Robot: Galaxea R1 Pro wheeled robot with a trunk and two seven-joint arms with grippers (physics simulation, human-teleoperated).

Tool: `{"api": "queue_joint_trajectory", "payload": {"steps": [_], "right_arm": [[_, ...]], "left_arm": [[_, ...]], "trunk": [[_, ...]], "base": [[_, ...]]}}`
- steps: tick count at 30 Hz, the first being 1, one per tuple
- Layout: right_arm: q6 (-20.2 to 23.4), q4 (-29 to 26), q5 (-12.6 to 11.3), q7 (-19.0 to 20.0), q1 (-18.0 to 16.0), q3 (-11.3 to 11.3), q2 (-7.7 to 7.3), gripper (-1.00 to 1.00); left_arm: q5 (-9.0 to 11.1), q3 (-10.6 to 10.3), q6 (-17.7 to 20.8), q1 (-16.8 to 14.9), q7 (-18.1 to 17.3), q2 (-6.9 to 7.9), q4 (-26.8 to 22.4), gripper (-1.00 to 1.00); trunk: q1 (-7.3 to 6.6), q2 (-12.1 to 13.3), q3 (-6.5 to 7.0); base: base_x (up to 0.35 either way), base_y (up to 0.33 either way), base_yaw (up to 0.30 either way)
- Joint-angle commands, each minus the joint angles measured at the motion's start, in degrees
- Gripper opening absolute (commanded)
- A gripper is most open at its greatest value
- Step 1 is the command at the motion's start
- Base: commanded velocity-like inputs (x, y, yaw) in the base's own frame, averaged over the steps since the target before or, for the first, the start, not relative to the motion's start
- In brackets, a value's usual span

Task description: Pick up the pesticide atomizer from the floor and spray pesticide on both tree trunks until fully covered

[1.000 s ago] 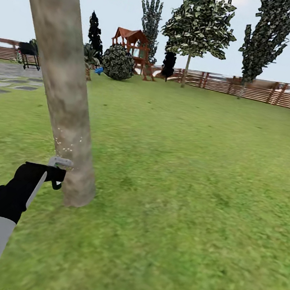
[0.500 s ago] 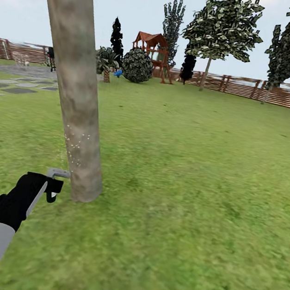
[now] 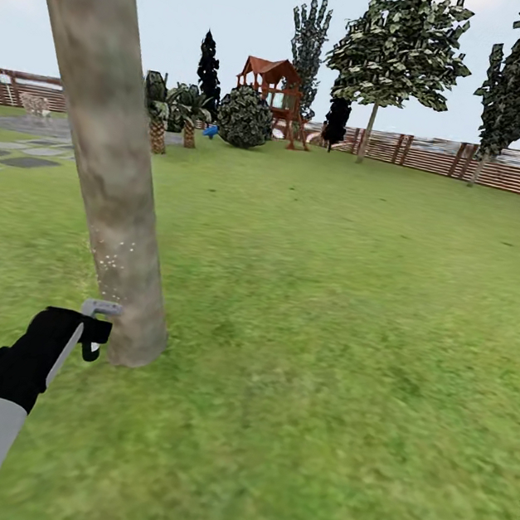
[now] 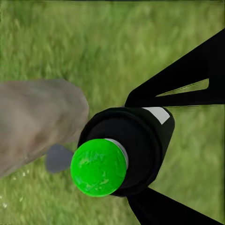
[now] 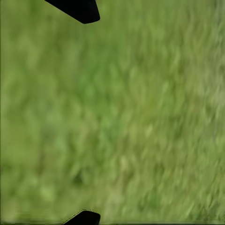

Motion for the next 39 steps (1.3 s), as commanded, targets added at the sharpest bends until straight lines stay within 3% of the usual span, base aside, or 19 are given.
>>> {"api": "queue_joint_trajectory", "payload": {"steps": [1,7,9,11,23,39], "right_arm": [[-0.16,0.09,0.61,-0.37,-0.04,-0.18,0.01,1.0],[-0.16,0.08,0.61,-0.39,-0.05,-0.12,0.07,1.0],[-0.16,0.08,0.61,-0.36,-0.08,-0.11,0.09,1.0],[-0.17,0.08,0.61,-0.36,-0.06,-0.11,0.15,1.0],[-0.16,0.08,0.61,-0.32,-0.06,-0.09,0.18,1.0],[-0.16,0.08,0.61,-0.32,-0.08,-0.09,0.18,1.0]], "left_arm": [[-0.51,0.8,0.18,0.01,-0.42,0.0,-0.01,-1.0],[-0.59,2.67,-1.07,0.25,-0.35,0.01,1.62,-1.0],[-0.58,3.34,-5.22,0.26,-0.33,0.01,5.17,-1.0],[-0.57,4.07,-6.44,0.26,-0.33,0.01,6.04,-1.0],[-0.68,4.2,-6.77,0.26,-0.32,0.01,6.36,-1.0],[-0.85,4.21,-6.74,0.26,-0.25,0.08,6.39,-1.0]], "trunk": [[0.0,-0.02,-0.05],[0.0,-0.02,-0.05],[0.0,-0.02,-0.05],[0.0,-0.02,-0.05],[0.0,-0.02,-0.05],[0.0,-0.02,-0.05]], "base": [[0.034,-0.229,0.0],[0.007,-0.258,0.0],[0.0,-0.267,0.131],[0.0,-0.268,0.258],[0.0,-0.268,0.272],[0.108,-0.239,0.051]]}}
